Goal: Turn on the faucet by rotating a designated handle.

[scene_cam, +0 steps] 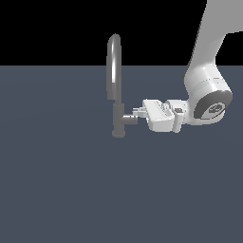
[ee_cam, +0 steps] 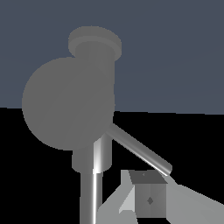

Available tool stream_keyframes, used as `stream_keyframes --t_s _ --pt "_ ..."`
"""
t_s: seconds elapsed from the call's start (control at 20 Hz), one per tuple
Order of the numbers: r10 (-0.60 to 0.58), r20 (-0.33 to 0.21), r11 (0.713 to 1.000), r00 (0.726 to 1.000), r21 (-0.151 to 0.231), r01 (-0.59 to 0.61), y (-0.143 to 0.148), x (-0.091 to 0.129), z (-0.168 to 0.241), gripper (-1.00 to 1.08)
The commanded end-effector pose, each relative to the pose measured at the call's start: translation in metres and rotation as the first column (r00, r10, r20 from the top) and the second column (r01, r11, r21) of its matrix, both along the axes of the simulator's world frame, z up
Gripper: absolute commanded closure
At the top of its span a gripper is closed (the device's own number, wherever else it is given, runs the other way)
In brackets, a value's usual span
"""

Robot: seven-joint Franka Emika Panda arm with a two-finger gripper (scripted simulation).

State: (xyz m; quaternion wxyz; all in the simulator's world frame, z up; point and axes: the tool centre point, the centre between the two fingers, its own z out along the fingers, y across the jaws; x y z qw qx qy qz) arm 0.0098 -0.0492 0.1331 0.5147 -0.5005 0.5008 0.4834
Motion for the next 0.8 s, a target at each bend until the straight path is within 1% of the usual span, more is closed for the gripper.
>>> stream_keyframes --t_s 0.0,0.1,0.15,0.55,0.6,0.65,0.75 --pt "0.000 -0.028 1.000 1.000 0.003 0.000 0.000 -0.015 -0.025 1.08" --pt "0.000 -0.031 1.000 1.000 0.003 0.000 0.001 -0.019 -0.031 1.08" --pt "0.002 0.003 1.000 1.000 0.002 -0.002 0.000 -0.007 -0.010 1.08" --pt "0.001 -0.030 1.000 1.000 0.004 -0.001 0.001 -0.020 -0.063 1.08" --pt "0.001 -0.030 1.000 1.000 0.004 -0.001 0.001 -0.020 -0.063 1.08" --pt "0.005 0.006 1.000 1.000 0.005 -0.005 0.000 -0.009 -0.040 1.08" --pt "0.004 0.000 1.000 1.000 0.005 -0.004 0.000 -0.008 -0.049 1.08"
